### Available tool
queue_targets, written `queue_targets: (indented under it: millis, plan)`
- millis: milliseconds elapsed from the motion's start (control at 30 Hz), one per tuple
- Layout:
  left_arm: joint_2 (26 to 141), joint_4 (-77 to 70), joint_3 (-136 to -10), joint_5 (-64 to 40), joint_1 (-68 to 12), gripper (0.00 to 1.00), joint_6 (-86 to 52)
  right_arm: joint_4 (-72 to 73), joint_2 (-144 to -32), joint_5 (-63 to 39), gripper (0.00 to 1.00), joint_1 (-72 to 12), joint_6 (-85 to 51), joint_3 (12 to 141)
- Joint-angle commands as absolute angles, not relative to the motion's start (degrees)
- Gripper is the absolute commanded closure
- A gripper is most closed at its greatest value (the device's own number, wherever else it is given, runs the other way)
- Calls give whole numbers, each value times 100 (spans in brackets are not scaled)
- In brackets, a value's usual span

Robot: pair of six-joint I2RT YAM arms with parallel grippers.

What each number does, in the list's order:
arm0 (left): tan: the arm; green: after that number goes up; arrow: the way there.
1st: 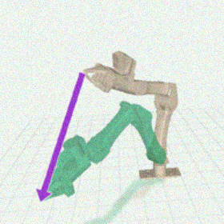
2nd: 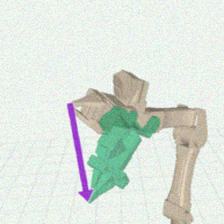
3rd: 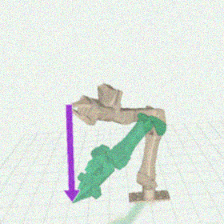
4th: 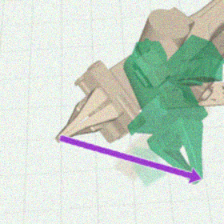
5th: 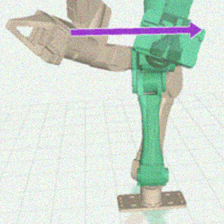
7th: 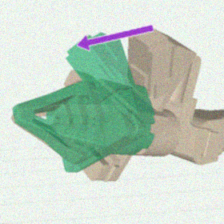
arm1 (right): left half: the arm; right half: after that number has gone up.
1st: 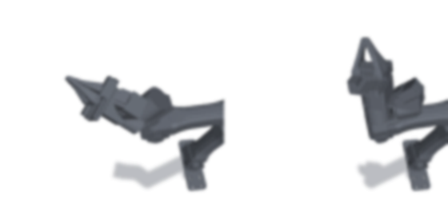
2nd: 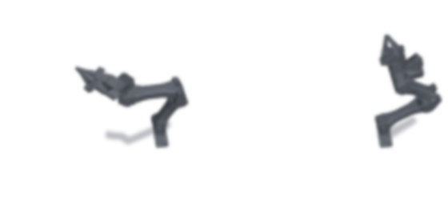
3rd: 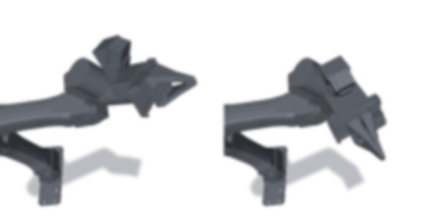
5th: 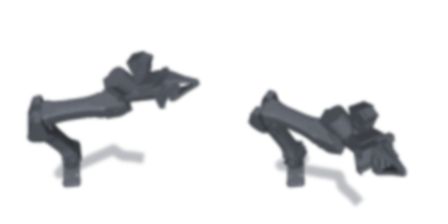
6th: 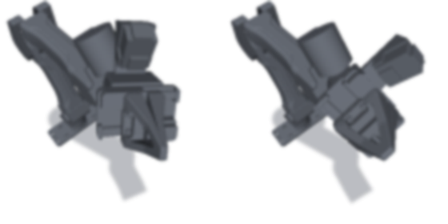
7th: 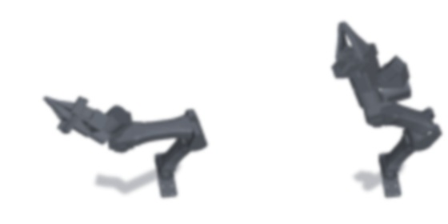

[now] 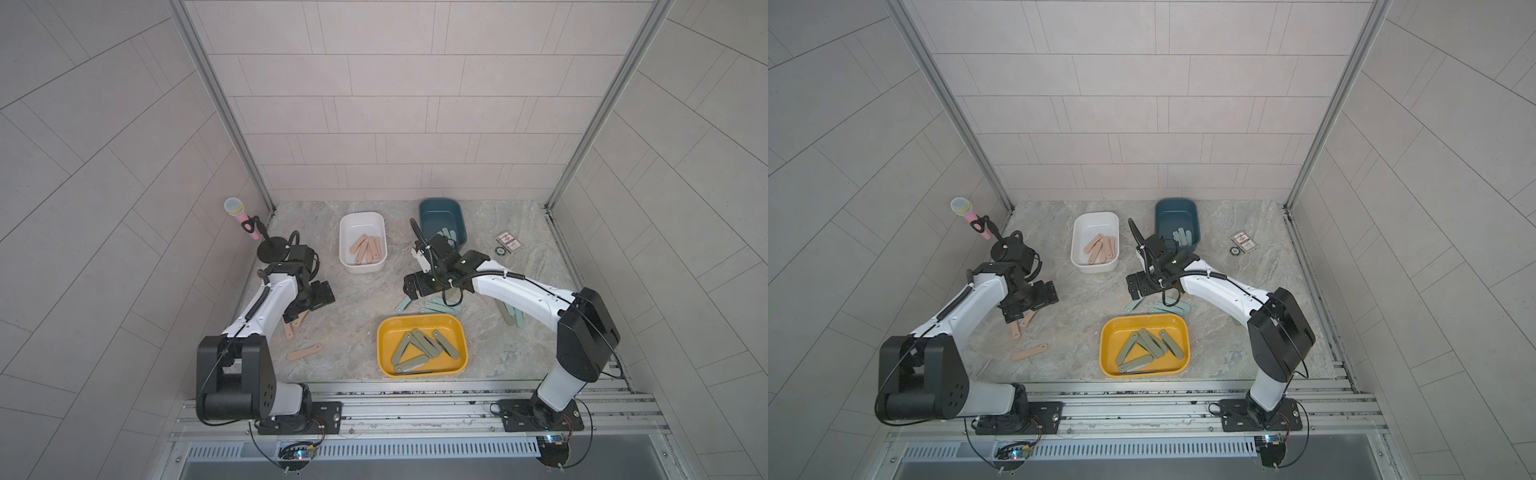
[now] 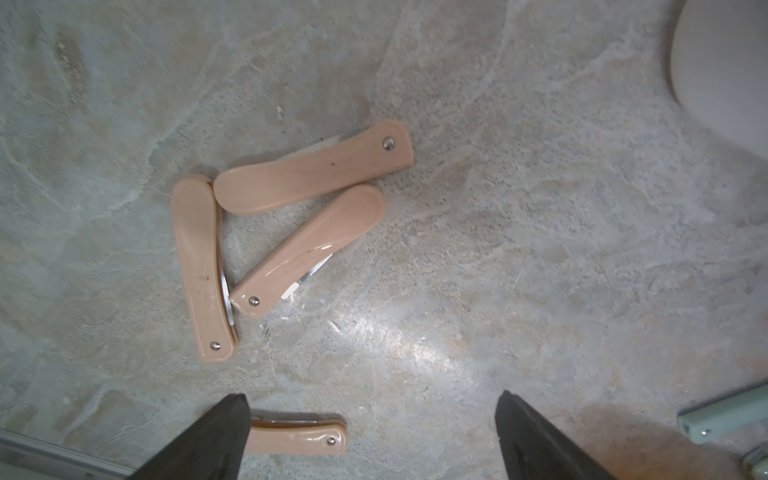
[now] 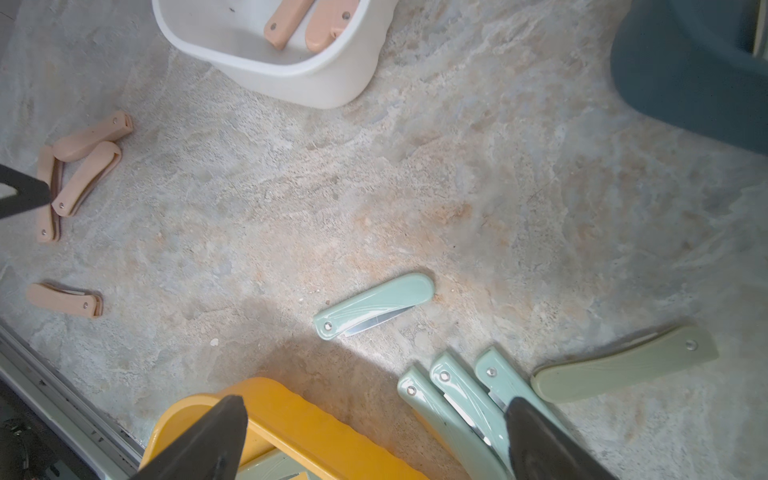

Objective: Place the fruit knives into the storage box by color
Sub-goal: Pick up the fruit knife from the center of the board.

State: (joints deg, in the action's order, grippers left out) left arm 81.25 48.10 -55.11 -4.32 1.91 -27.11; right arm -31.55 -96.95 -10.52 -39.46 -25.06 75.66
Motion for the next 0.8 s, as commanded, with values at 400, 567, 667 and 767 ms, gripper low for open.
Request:
queue_targets:
  millis: [400, 567, 667, 767]
  plan:
    - [9350, 4502, -5927, -385, 565, 0, -2756, -2694, -9747, -1414, 0, -4008, -2595, 7497]
    - [9618, 4418, -6002, -546, 686, 0, -2427, -2580, -9712, -1524, 0, -4008, -2618, 7460]
    - [9876, 4561, -6134, -593, 712, 0, -2323, -2463, -9843, -1670, 0, -4011, -2630, 7482]
    - [9963, 4452, -6039, -860, 726, 0, -2413, -2575, -9986, -1731, 0, -4017, -2586, 7665]
